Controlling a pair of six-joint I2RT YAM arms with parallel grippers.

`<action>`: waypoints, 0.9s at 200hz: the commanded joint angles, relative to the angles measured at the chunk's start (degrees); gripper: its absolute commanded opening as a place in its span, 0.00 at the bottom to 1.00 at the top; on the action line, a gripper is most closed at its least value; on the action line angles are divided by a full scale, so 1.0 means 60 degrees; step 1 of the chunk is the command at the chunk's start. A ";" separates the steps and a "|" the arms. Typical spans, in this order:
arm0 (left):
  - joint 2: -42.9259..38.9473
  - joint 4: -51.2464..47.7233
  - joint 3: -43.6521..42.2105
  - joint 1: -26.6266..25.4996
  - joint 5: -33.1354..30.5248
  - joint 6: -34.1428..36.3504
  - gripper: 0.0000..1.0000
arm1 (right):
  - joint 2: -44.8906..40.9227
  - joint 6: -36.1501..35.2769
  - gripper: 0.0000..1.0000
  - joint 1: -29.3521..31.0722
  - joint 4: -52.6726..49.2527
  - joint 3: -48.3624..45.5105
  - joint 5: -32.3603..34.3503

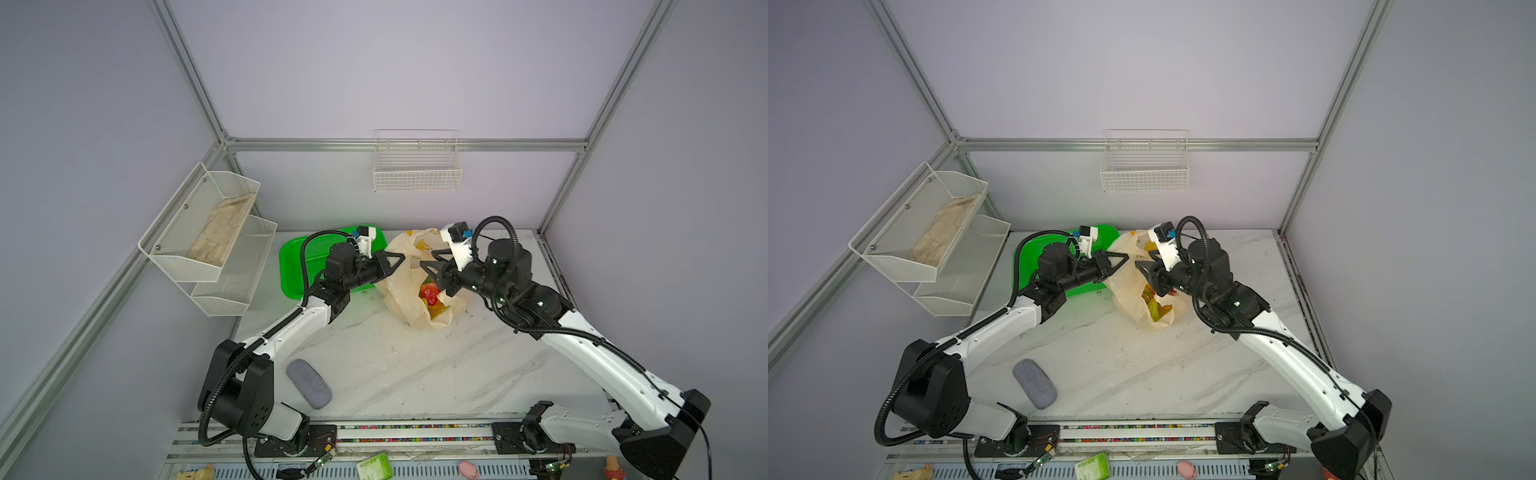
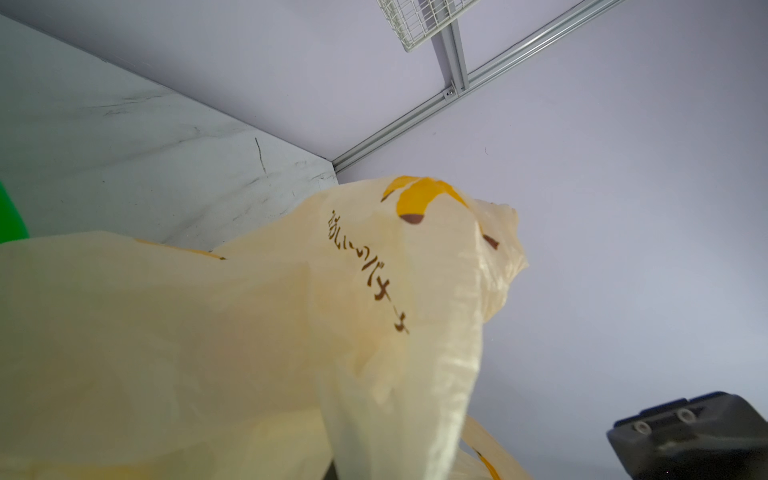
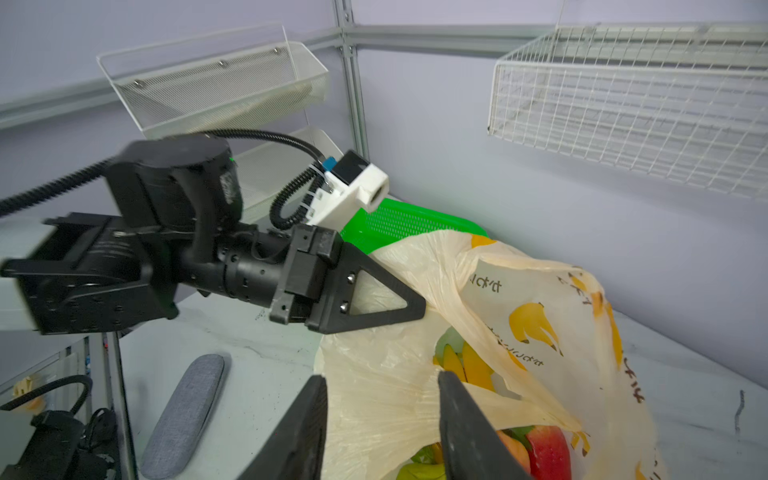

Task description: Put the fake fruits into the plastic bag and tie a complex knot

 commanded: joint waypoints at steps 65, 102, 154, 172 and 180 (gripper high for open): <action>-0.0210 -0.0064 -0.0121 0.0003 0.0036 0.0376 0.00 | 0.2273 -0.1078 0.53 -0.1208 -0.0426 0.0757 -0.0103; -0.0228 -0.0085 -0.0111 0.0010 0.0096 0.0435 0.00 | 0.2886 -0.1430 0.63 -0.1478 -0.0517 0.1034 0.0070; -0.0225 -0.0134 -0.0078 0.0003 0.0150 0.0512 0.00 | 0.3643 -0.1964 0.62 -0.1542 -0.0350 0.1329 -0.0787; -0.0213 -0.0157 -0.0091 0.0003 0.0147 0.0527 0.00 | 0.3752 -0.2186 0.57 -0.1541 -0.0103 0.1254 -0.1131; -0.0210 -0.0166 -0.0081 0.0001 0.0140 0.0542 0.00 | 0.3764 -0.2265 0.53 -0.1541 -0.0014 0.1232 -0.1395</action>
